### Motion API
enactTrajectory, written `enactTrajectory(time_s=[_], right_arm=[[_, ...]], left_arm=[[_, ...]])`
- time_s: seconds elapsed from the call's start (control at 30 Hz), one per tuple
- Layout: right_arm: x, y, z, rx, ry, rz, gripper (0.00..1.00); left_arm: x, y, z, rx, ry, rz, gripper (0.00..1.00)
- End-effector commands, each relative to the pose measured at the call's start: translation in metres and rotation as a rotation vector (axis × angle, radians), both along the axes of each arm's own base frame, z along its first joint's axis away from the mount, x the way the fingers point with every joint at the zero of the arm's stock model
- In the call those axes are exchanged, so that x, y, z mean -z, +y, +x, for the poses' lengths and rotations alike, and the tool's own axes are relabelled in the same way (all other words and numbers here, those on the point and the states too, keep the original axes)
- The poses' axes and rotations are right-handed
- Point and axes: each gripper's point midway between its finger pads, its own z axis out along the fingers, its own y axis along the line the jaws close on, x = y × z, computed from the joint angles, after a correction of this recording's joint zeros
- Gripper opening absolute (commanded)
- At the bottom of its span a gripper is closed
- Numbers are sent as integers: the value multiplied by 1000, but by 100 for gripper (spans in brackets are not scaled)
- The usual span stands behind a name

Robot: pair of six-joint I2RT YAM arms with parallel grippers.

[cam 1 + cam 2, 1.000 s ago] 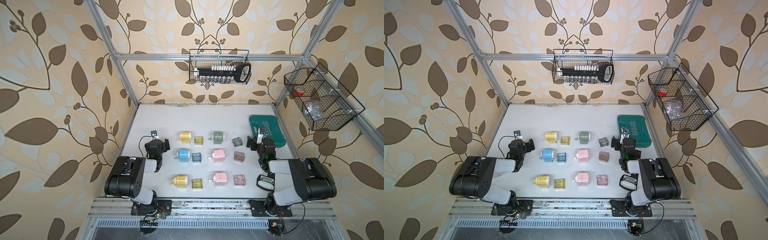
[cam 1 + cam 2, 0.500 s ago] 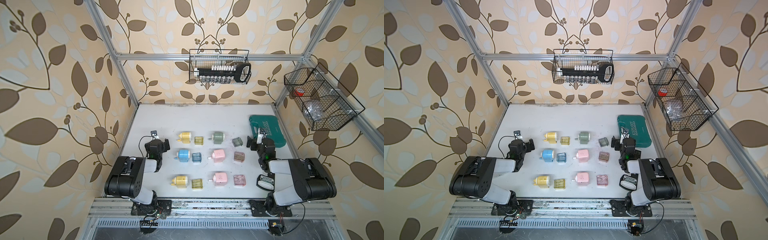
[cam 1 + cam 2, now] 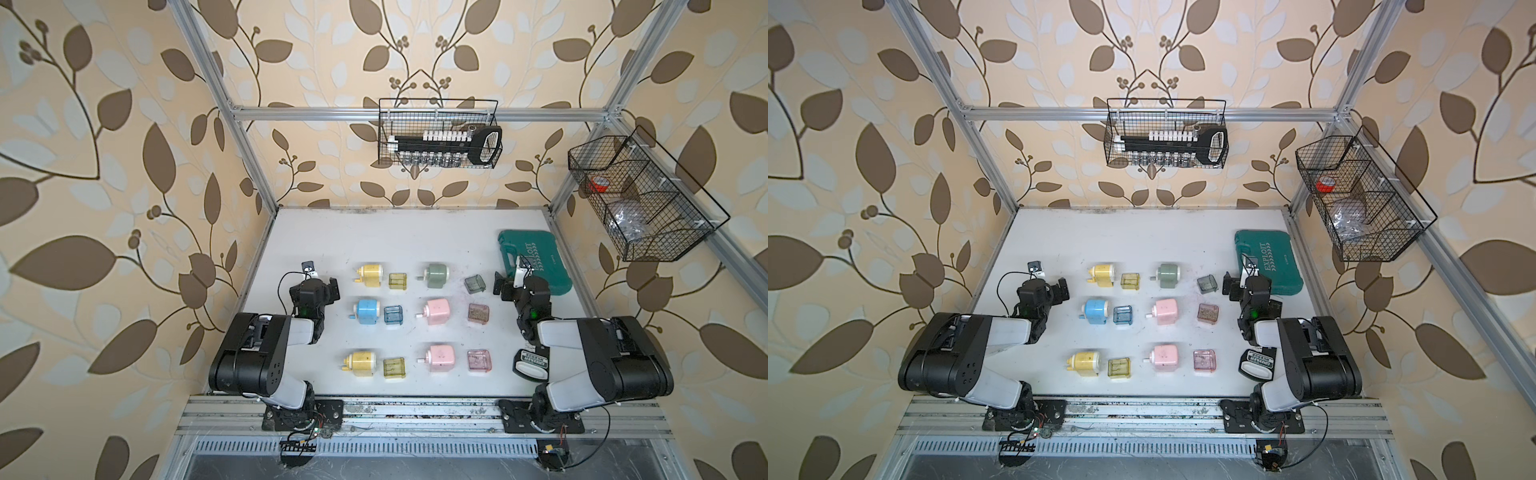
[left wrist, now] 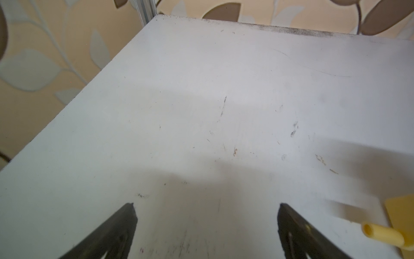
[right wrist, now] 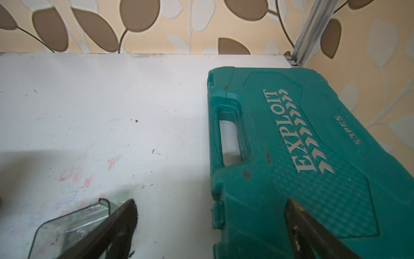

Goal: Put the tray back into the pencil sharpener
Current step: Pick up the container from the center of the board.

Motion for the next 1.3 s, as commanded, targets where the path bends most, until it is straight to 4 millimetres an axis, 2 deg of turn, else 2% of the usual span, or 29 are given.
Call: enactTrajectory(time_s=[0.0,0.03,0.1,0.23,0.3,0.4,0.53,0.6,0.67,0.73,0.83,0.9,1.0,1.1,1.27], right_arm=[[-44,-7,4,50,-7,7,99],[-58,-13,3,99,-3,42,99],[-78,-16,1,137,-15,103,99],[-103,0,-2,136,23,233,99],[-110,8,-5,165,98,291,99],[-120,41,-5,95,262,340,99],[-136,91,-1,2,390,295,99],[-139,112,4,16,446,282,99],[-144,141,8,-6,478,225,99],[-151,179,11,-60,488,156,99],[-145,229,12,-160,571,149,99],[-133,252,14,-195,631,132,99],[-119,271,20,-200,678,105,98],[-107,288,26,-216,718,148,93],[-83,311,33,-232,778,212,85]], left_arm=[[-62,-2,15,-14,-15,7,99],[-81,2,17,-63,-17,-21,99],[-106,-1,16,-69,6,-69,99],[-158,-26,19,27,45,-184,99],[-174,-39,19,87,91,-226,98],[-187,-56,23,169,147,-275,97],[-184,-76,33,269,223,-309,92],[-180,-83,41,307,260,-324,90],[-168,-93,50,359,307,-347,86],[-157,-104,57,403,338,-383,84],[-141,-121,63,483,383,-457,81],[-130,-129,64,524,423,-489,79],[-119,-134,62,547,465,-520,79],[-113,-139,57,572,491,-549,79],[-94,-134,45,537,579,-534,79]])
